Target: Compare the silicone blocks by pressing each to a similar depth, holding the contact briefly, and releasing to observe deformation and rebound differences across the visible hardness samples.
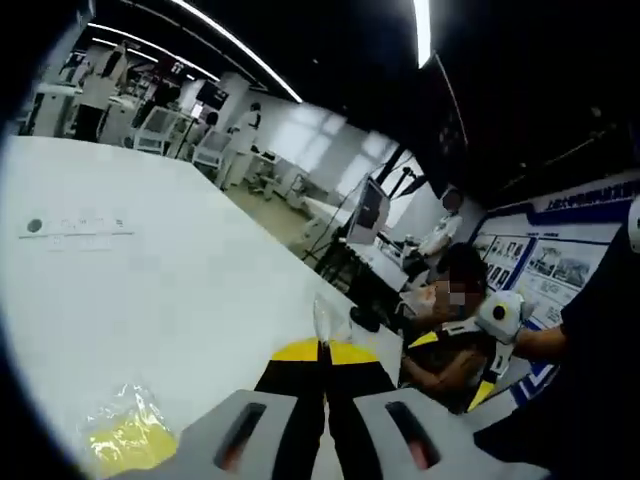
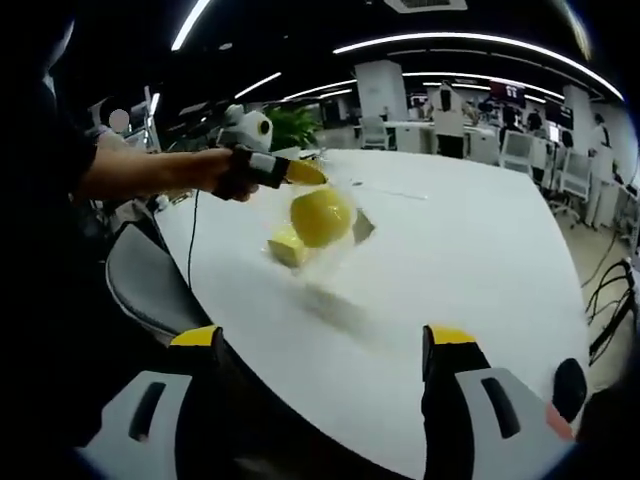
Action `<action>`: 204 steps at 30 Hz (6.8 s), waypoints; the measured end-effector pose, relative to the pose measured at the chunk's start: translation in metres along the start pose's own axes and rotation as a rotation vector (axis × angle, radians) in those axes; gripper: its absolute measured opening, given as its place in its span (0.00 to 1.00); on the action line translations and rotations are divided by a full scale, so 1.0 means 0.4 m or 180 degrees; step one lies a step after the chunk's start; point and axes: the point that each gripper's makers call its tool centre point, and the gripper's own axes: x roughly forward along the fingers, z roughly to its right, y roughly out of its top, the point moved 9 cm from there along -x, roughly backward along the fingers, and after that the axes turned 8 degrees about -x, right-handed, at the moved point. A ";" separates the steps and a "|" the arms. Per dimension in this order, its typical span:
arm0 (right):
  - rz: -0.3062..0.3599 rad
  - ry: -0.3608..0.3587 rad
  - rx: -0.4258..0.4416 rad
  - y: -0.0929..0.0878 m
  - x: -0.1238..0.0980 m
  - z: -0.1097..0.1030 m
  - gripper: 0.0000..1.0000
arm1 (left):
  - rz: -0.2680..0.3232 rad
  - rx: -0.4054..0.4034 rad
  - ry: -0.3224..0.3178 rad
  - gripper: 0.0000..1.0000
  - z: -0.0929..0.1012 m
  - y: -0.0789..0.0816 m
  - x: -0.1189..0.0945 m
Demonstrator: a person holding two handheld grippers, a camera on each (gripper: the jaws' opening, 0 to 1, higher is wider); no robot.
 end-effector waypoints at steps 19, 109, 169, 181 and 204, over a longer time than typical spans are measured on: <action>0.0389 0.0469 -0.0375 0.143 0.110 -0.030 0.68 | 0.0336 0.0657 -0.0005 0.00 0.192 0.134 -0.145; 0.1121 0.1305 -0.0366 0.380 0.250 0.032 0.38 | 0.0303 0.0489 -0.0533 0.00 0.240 0.127 -0.097; 0.0269 0.0054 -0.0305 0.048 -0.116 -0.055 0.57 | 0.0317 -0.0274 -0.0337 0.00 0.151 0.016 -0.028; -0.0357 0.0086 -0.0022 -0.118 -0.138 -0.083 0.49 | 0.0314 -0.0365 -0.0321 0.00 0.136 0.010 -0.013; -0.0298 -0.0061 0.0021 -0.106 -0.172 -0.073 0.49 | 0.0695 -0.1626 0.0184 0.00 -0.069 -0.139 0.161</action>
